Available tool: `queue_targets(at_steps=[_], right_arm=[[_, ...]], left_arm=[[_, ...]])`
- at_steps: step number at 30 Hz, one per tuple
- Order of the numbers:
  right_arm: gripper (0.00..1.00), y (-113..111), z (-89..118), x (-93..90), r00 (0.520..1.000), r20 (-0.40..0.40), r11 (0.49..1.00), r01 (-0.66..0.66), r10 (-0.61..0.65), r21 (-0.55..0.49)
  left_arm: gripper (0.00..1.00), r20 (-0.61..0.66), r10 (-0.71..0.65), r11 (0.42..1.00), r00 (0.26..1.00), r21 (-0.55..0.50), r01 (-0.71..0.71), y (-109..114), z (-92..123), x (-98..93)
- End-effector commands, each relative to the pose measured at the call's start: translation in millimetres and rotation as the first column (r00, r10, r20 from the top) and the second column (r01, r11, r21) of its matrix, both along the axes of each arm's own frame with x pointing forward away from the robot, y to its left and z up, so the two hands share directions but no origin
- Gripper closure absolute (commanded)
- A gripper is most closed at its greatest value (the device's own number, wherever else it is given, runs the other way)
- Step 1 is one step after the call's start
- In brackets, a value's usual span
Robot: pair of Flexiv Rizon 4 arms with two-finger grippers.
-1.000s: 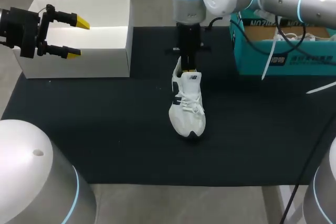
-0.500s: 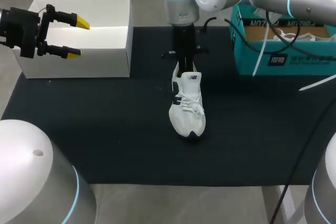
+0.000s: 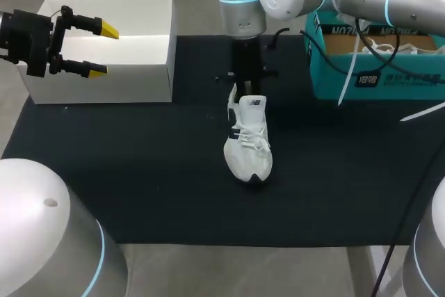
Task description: Take the shoe out of the shoebox, open the shoe tongue, remove and reinsert the insole, then place the shoe into the shoebox
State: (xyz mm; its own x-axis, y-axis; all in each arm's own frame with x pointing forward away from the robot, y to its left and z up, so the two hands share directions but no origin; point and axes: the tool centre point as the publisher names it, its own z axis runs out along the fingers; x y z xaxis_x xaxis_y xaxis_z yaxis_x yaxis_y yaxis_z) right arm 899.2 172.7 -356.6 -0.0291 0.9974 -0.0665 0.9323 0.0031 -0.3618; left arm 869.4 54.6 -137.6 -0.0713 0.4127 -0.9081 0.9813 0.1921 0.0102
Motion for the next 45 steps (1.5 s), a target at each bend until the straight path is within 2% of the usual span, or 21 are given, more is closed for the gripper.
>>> queue_targets(at_steps=[1,2,3,4,22,38,45], right_arm=[[0.45,0.6,0.9,-1.9,1.000,0.000,1.000,0.002,-0.002,-0.001],[0.30,0.6,1.0,-2.1,1.000,-0.002,1.000,0.003,-0.003,0.000],[0.08,0.6,1.1,-2.2,1.000,-0.003,1.000,0.003,-0.003,0.000],[0.00,0.5,1.0,-2.4,1.000,-0.004,1.000,0.004,-0.004,0.000],[0.00,-1.6,2.8,-11.3,1.000,-0.016,1.000,0.025,-0.025,0.000],[0.00,-1.6,25.1,-10.1,0.999,0.020,0.999,0.025,-0.025,-0.024],[0.00,-1.8,29.0,-19.3,0.999,0.009,0.999,0.032,-0.032,-0.027]], left_arm=[[0.00,0.000,0.000,1.000,1.000,0.003,0.000,-0.2,0.1,0.1],[0.00,0.000,0.000,1.000,1.000,0.003,0.000,-0.2,0.1,0.1],[0.00,0.000,0.000,1.000,1.000,0.003,0.000,-0.2,0.1,0.1],[0.00,0.000,0.000,1.000,1.000,0.003,0.000,-0.2,0.1,0.1],[0.00,0.000,0.000,1.000,1.000,0.003,0.000,-0.2,0.1,0.1],[0.00,0.000,0.000,1.000,1.000,0.003,0.000,-0.2,0.1,0.1],[0.00,0.000,0.000,1.000,1.000,0.003,0.000,-0.2,0.1,0.1]])
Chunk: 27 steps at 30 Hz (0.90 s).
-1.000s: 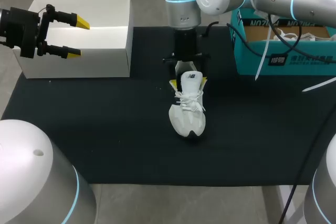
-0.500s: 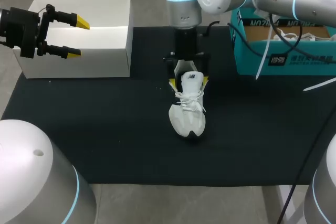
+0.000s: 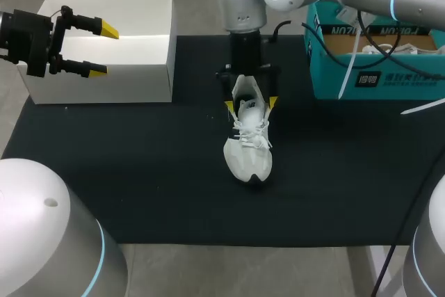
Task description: Take the shoe out of the shoebox, open the shoe tongue, remove and reinsert the insole, then place the shoe into the shoebox
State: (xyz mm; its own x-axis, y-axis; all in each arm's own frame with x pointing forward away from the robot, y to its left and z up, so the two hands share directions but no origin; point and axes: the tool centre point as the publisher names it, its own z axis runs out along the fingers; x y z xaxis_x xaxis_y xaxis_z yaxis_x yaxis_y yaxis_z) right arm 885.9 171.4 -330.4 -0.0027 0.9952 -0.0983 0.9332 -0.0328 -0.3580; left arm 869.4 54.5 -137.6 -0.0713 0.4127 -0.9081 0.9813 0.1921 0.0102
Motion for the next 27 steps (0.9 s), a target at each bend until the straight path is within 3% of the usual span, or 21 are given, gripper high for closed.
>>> queue_targets(at_steps=[1,6,7,8,9,19,27], right_arm=[[0.00,0.8,5.1,-7.8,1.000,0.007,1.000,0.007,-0.007,0.005],[0.00,4.8,17.9,-16.1,0.999,0.041,0.999,0.031,-0.031,-0.017],[0.16,4.9,18.7,-16.6,0.998,0.048,0.999,0.038,-0.037,-0.026],[0.89,5.3,19.1,-17.2,0.997,0.058,0.998,0.047,-0.045,-0.041],[1.00,5.8,18.8,-17.8,0.997,0.062,0.997,0.056,-0.052,-0.058],[1.00,17.5,13.1,-8.9,0.993,0.085,0.983,0.092,-0.079,-0.158],[1.00,8.9,2.1,-6.8,0.989,0.125,0.991,0.090,-0.077,-0.096]], left_arm=[[0.00,0.000,0.000,1.000,1.000,0.003,0.000,-0.2,0.1,0.1],[0.00,0.000,0.000,1.000,1.000,0.003,0.000,-0.2,0.1,0.1],[0.00,0.000,0.000,1.000,1.000,0.003,0.000,-0.2,0.1,0.1],[0.00,0.000,0.000,1.000,1.000,0.003,0.000,-0.2,0.1,0.1],[0.00,0.000,0.000,1.000,1.000,0.003,0.000,-0.2,0.1,0.1],[0.00,0.000,0.000,1.000,1.000,0.003,0.000,-0.2,0.1,0.1],[0.00,0.000,0.000,1.000,1.000,0.003,0.000,-0.2,0.1,0.1]])
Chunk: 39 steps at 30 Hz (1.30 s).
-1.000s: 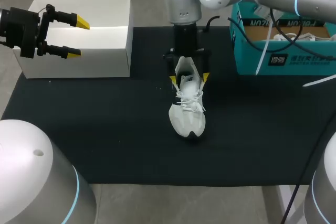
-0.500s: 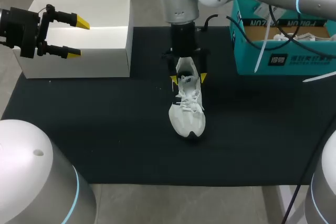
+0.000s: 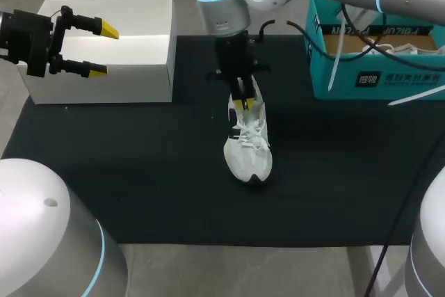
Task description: Take the shoe out of the shoebox, open the shoe tongue, remove and reinsert the insole, then place the shoe into the shoebox
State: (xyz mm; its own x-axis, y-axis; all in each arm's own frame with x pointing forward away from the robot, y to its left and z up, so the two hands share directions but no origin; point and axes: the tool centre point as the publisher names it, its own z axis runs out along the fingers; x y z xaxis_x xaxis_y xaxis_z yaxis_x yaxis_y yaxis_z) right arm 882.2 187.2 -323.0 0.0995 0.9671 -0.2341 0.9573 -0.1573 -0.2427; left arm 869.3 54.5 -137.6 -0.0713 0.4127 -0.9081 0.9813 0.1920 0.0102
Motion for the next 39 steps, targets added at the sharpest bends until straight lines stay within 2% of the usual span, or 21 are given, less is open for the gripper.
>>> queue_targets(at_steps=[1,12,19,22,25,27,28,30,32,33,36,39], right_arm=[[1.00,-7.7,-6.3,-3.6,1.000,0.020,0.999,-0.008,0.007,0.044],[1.00,-21.0,-27.6,-6.1,1.000,-0.005,0.997,0.019,-0.019,0.077],[1.00,-15.9,-37.9,-6.8,1.000,-0.031,0.996,-0.003,0.005,0.094],[1.00,-16.9,-29.1,-12.3,0.999,-0.013,0.995,-0.028,0.030,0.093],[1.00,-16.7,-6.8,-15.0,0.981,0.089,0.982,-0.177,0.170,0.072],[1.00,-12.2,11.1,-14.6,0.921,0.193,0.927,-0.362,0.339,0.097],[1.00,-10.1,17.8,-14.4,0.867,0.248,0.877,-0.468,0.432,0.111],[1.00,-4.2,31.3,-14.2,0.741,0.339,0.761,-0.641,0.580,0.100],[1.00,3.1,43.1,-15.4,0.586,0.407,0.619,-0.783,0.701,0.062],[1.00,7.7,48.3,-15.6,0.519,0.434,0.562,-0.826,0.736,0.035],[1.00,20.2,60.7,-17.4,0.284,0.522,0.341,-0.940,0.804,-0.015],[1.00,34.3,66.6,-17.2,0.127,0.558,0.191,-0.980,0.820,-0.058]], left_arm=[[0.00,0.000,0.000,1.000,1.000,0.003,0.000,-0.2,0.1,0.2],[0.00,0.000,0.000,1.000,1.000,0.003,0.000,-0.2,0.1,0.2],[0.00,0.000,0.000,1.000,1.000,0.003,0.000,-0.2,0.1,0.2],[0.00,0.000,0.000,1.000,1.000,0.003,0.000,-0.2,0.1,0.2],[0.00,0.000,0.000,1.000,1.000,0.003,0.000,-0.2,0.1,0.2],[0.00,0.000,0.000,1.000,1.000,0.003,0.000,-0.2,0.1,0.2],[0.00,0.000,0.000,1.000,1.000,0.003,0.000,-0.2,0.1,0.2],[0.00,0.000,0.000,1.000,1.000,0.003,0.000,-0.2,0.1,0.2],[0.00,0.000,0.000,1.000,1.000,0.003,0.000,-0.2,0.1,0.2],[0.00,0.000,0.000,1.000,1.000,0.003,0.000,-0.2,0.1,0.2],[0.00,0.000,0.000,1.000,1.000,0.003,0.000,-0.2,0.1,0.2],[0.00,0.000,0.000,1.000,1.000,0.003,0.000,-0.2,0.1,0.2]])
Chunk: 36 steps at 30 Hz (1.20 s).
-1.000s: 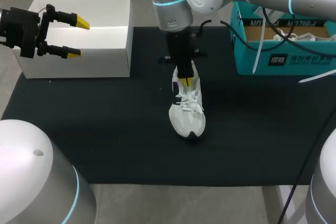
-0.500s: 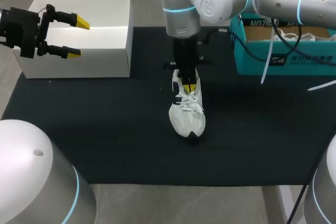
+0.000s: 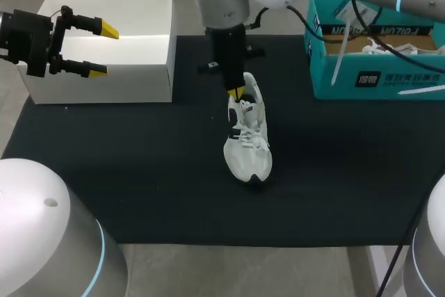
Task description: Take the shoe out of the shoebox, open the shoe tongue, remove and reinsert the insole, then place the shoe into the shoebox
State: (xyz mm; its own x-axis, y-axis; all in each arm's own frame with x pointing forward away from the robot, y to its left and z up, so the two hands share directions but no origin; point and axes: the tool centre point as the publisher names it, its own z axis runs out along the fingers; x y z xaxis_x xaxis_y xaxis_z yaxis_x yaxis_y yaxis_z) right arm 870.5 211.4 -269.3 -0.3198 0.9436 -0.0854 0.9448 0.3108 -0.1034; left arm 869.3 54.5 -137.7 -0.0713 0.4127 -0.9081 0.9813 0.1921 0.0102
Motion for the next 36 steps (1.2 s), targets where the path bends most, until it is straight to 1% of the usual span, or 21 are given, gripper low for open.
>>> queue_targets(at_steps=[1,4,7,9,10,11,34,36], right_arm=[[1.00,13.9,14.0,-5.5,0.518,0.465,0.574,-0.818,0.718,0.024],[1.00,24.8,14.8,-5.1,0.415,0.471,0.470,-0.883,0.779,0.002],[1.00,31.7,14.5,-6.9,0.323,0.454,0.372,-0.928,0.830,-0.019],[1.00,36.0,14.5,-8.4,0.268,0.440,0.310,-0.950,0.857,-0.026],[1.00,37.6,14.0,-9.0,0.260,0.423,0.298,-0.954,0.868,-0.024],[1.00,38.9,12.2,-7.7,0.269,0.403,0.302,-0.953,0.875,-0.019],[1.00,38.9,12.2,-7.7,0.269,0.403,0.302,-0.953,0.875,-0.019],[1.00,29.1,11.4,-0.3,0.260,0.392,0.293,-0.956,0.883,-0.025]], left_arm=[[0.00,0.000,0.000,1.000,1.000,0.003,0.000,-0.2,0.1,0.1],[0.00,0.000,0.000,1.000,1.000,0.003,0.000,-0.2,0.1,0.1],[0.00,0.000,0.000,1.000,1.000,0.003,0.000,-0.2,0.1,0.1],[0.00,0.000,0.000,1.000,1.000,0.003,0.000,-0.2,0.1,0.1],[0.00,0.000,0.000,1.000,1.000,0.003,0.000,-0.2,0.1,0.1],[0.00,0.000,0.000,1.000,1.000,0.003,0.000,-0.2,0.1,0.1],[0.00,0.000,0.000,1.000,1.000,0.003,0.000,-0.2,0.1,0.1],[0.00,0.000,0.000,1.000,1.000,0.003,0.000,-0.2,0.1,0.1]])
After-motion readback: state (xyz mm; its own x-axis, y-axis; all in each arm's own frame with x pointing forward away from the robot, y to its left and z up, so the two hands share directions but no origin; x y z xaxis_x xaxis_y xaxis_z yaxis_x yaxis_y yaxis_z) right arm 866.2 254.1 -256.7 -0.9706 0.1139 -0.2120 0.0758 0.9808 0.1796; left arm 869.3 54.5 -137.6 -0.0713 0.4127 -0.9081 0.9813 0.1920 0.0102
